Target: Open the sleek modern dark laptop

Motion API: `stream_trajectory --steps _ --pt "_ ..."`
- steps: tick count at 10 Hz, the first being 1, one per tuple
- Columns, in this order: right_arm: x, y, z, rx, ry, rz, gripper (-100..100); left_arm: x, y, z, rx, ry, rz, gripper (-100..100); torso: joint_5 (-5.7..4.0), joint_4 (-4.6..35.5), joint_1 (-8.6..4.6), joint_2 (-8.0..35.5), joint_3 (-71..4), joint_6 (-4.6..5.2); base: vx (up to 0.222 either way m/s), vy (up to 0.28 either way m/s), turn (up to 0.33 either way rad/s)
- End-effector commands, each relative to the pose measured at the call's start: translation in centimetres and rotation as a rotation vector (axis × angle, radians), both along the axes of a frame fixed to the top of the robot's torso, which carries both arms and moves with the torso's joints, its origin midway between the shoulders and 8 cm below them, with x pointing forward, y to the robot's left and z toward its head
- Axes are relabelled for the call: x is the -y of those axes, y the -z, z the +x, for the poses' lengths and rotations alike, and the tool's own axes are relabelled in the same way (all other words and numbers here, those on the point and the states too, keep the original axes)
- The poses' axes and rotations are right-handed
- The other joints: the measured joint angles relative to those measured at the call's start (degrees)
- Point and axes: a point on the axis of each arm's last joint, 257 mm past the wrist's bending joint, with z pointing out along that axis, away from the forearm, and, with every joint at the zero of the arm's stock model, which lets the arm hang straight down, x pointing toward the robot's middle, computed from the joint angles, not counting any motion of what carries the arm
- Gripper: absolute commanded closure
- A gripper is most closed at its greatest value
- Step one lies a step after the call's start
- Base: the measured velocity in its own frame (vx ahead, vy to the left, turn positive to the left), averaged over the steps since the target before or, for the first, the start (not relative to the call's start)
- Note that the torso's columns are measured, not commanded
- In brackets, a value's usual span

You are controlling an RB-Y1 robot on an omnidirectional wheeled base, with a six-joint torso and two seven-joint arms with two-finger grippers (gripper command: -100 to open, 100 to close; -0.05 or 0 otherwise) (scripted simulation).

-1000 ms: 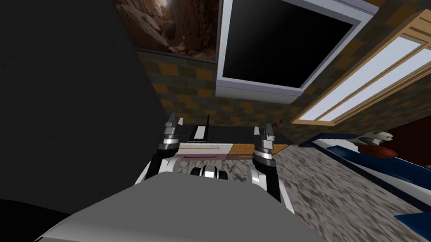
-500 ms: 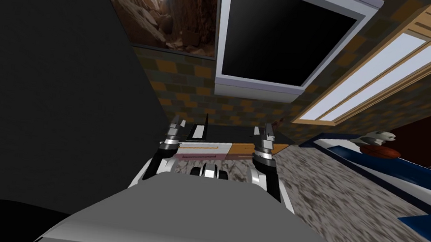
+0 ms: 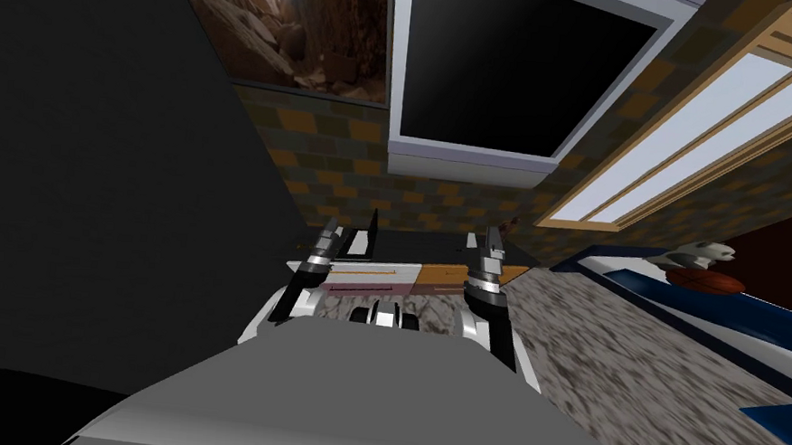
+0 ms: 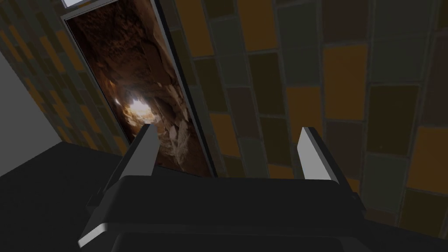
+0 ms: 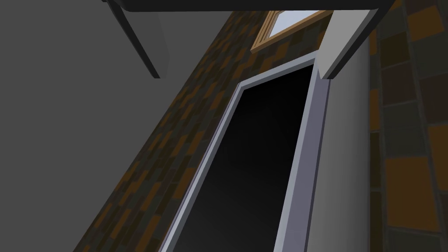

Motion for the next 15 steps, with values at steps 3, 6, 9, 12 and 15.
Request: stream_trajectory --steps 3,6,9,12,15 --pt "0.0 0.0 0.0 0.000 0.000 0.000 0 -1.5 5.0 2.2 -0.137 -0.068 0.035 -100 -0.06 0.01 -0.20 0.04 0.02 0.00 0.038 -0.125 0.016" --pt "0.0 0.0 0.0 0.000 0.000 0.000 0 -2.5 8.3 3.2 -0.226 -0.104 0.071 -100 0.00 0.02 0.01 0.07 0.04 0.00 0.019 -0.091 0.010" --pt "0.0 0.0 0.0 0.000 0.000 0.000 0 -3.9 12.3 4.1 -0.333 -0.143 0.118 -100 -0.06 -0.01 -0.21 -0.02 -0.02 0.01 0.035 -0.118 0.014" --pt "0.0 0.0 0.0 0.000 0.000 0.000 0 -5.1 14.9 4.5 -0.407 -0.169 0.159 -100 0.01 0.02 0.04 0.05 0.03 0.01 0.024 -0.091 0.010" --pt "0.0 0.0 0.0 0.000 0.000 0.000 0 -5.7 16.0 4.3 -0.437 -0.178 0.176 -100 -0.02 0.01 -0.05 0.02 0.02 0.01 0.019 -0.063 0.009"
